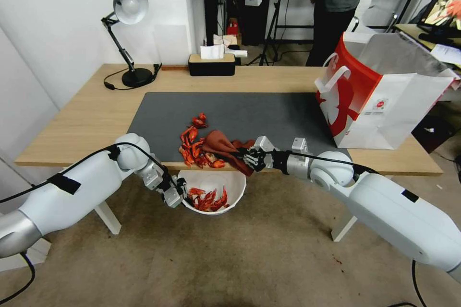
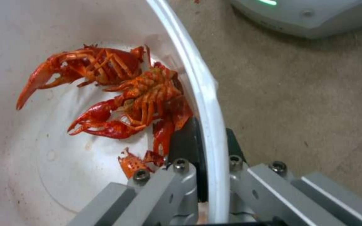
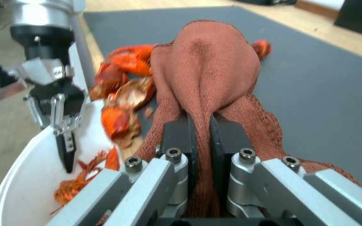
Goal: Sweep shrimp from table into container with towel, then put container into takeout bag.
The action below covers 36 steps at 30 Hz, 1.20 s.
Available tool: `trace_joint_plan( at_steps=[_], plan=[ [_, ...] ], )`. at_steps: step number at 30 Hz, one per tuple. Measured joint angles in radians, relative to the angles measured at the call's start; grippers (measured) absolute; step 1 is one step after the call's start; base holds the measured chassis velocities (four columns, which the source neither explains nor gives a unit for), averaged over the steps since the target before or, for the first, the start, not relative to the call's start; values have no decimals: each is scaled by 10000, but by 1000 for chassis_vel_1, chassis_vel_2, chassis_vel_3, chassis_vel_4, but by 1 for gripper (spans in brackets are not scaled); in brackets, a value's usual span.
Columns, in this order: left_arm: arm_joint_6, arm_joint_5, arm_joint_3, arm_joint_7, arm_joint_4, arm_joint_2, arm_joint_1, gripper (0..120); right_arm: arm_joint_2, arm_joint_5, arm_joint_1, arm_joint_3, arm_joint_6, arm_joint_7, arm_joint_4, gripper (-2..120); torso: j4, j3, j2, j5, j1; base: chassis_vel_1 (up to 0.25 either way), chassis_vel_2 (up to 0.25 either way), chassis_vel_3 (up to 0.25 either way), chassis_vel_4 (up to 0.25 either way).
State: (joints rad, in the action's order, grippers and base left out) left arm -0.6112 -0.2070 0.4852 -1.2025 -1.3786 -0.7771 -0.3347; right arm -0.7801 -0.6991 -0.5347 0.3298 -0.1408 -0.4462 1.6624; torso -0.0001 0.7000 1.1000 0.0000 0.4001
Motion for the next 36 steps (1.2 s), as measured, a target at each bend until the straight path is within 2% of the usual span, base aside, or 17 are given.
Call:
trace_joint_plan(
  at_steps=[10,14,17,18,20,21,24,31,36],
  plan=[
    [-18,0,-69,-6,-9,181,-75,0,-243,-739,232,-617,94,563,-156,5,-2,0,0,0,-2,0,0,0,0],
    [-61,1,-124,-6,-23,276,-134,0,-834,-838,900,-707,267,1351,-1068,5,3,0,0,-1,-2,0,0,0,0],
    [-104,1,-236,-7,-29,310,-221,0,-1892,-827,1816,-432,364,2080,-2630,5,1,1,0,-1,0,0,0,0,0],
    [-104,1,-236,-7,-29,310,-221,0,-1892,-827,1816,-432,364,2080,-2630,5,1,1,0,-1,0,0,0,0,0],
    [-116,0,-322,-6,-40,330,-285,0,-2594,-805,2330,-28,324,2171,-3553,5,3,1,0,-3,0,0,0,0,0],
    [-116,0,-322,-6,-40,330,-285,0,-2594,-805,2330,-28,324,2171,-3553,5,3,1,0,-3,0,0,0,0,0],
    [-171,-8,-486,2,-40,346,-409,0,-3307,-646,2894,658,248,2080,-4731,5,6,1,0,-3,0,0,0,0,0],
    [-294,-112,-732,10,-22,357,-762,0,-4056,-265,3400,1211,104,1894,-6244,5,-2,2,0,-2,0,0,0,0,0],
    [-343,-158,-844,18,23,345,-828,0,-4567,-239,3971,1557,73,1450,-7168,5,2,0,-1,-2,0,0,0,0,0]
  ],
)
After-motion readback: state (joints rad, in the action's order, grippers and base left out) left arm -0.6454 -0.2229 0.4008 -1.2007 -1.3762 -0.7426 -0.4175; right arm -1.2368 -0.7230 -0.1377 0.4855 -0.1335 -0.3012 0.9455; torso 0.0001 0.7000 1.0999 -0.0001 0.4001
